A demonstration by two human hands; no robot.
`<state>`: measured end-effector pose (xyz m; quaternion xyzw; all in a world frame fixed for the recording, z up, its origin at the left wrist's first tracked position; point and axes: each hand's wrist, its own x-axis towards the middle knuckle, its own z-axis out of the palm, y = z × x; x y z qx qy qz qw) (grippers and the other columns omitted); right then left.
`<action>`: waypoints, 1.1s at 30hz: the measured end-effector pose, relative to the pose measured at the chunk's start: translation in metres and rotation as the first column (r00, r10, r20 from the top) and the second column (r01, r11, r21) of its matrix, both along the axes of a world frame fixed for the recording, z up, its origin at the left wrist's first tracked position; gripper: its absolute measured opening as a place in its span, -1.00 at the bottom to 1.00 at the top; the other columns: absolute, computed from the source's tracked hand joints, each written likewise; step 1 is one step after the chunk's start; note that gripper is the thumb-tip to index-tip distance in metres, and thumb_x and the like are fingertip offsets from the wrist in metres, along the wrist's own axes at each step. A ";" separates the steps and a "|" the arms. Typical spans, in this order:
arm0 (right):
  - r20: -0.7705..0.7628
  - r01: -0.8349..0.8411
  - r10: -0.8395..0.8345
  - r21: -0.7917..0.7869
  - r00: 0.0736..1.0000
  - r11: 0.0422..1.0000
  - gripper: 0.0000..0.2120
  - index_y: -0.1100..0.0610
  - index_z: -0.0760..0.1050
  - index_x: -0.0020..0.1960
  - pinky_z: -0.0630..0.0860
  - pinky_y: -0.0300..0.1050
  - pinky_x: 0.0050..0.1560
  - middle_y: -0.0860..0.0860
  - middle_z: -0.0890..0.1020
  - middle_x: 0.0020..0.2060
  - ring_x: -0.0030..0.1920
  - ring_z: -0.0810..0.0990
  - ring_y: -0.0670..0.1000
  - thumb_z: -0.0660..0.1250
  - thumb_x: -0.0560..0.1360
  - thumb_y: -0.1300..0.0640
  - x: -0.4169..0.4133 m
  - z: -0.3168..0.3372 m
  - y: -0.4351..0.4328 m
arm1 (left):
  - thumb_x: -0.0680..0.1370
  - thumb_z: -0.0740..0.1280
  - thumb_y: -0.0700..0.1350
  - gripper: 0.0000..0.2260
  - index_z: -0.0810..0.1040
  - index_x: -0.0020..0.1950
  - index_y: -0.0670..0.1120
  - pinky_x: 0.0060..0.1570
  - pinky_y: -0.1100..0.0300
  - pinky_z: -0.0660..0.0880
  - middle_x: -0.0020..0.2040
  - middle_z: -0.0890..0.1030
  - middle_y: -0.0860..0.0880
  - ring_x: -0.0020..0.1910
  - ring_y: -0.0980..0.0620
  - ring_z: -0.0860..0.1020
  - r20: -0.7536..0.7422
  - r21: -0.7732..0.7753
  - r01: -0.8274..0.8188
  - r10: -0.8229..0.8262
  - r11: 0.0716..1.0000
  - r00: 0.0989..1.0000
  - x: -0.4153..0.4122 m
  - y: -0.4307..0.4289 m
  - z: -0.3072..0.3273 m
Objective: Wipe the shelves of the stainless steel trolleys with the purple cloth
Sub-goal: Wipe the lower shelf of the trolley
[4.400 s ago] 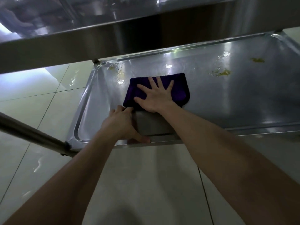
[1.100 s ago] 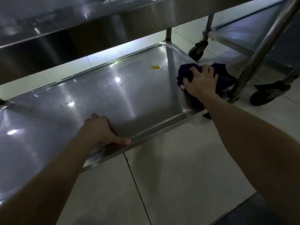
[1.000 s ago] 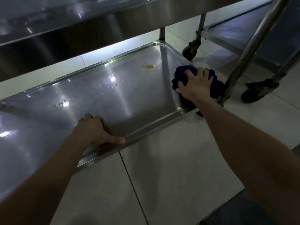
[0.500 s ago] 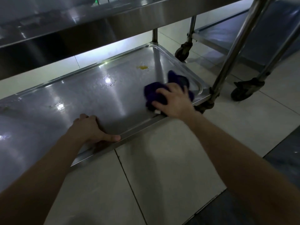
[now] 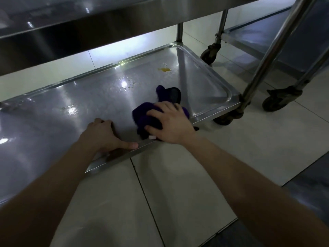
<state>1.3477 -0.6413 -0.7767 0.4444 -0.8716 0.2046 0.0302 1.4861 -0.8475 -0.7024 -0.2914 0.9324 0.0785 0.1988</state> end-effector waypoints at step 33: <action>0.011 -0.257 0.257 0.092 0.966 0.962 -0.49 -0.13 0.44 0.52 0.05 0.54 0.56 0.14 0.35 0.55 0.60 0.19 0.22 0.22 0.65 -0.32 0.155 0.007 -0.129 | -0.27 0.25 0.79 0.60 0.21 0.71 0.12 0.58 -0.19 0.29 0.66 0.32 -0.03 0.63 -0.14 0.26 -0.052 -0.079 -0.156 0.152 0.985 0.987 0.171 -0.101 0.010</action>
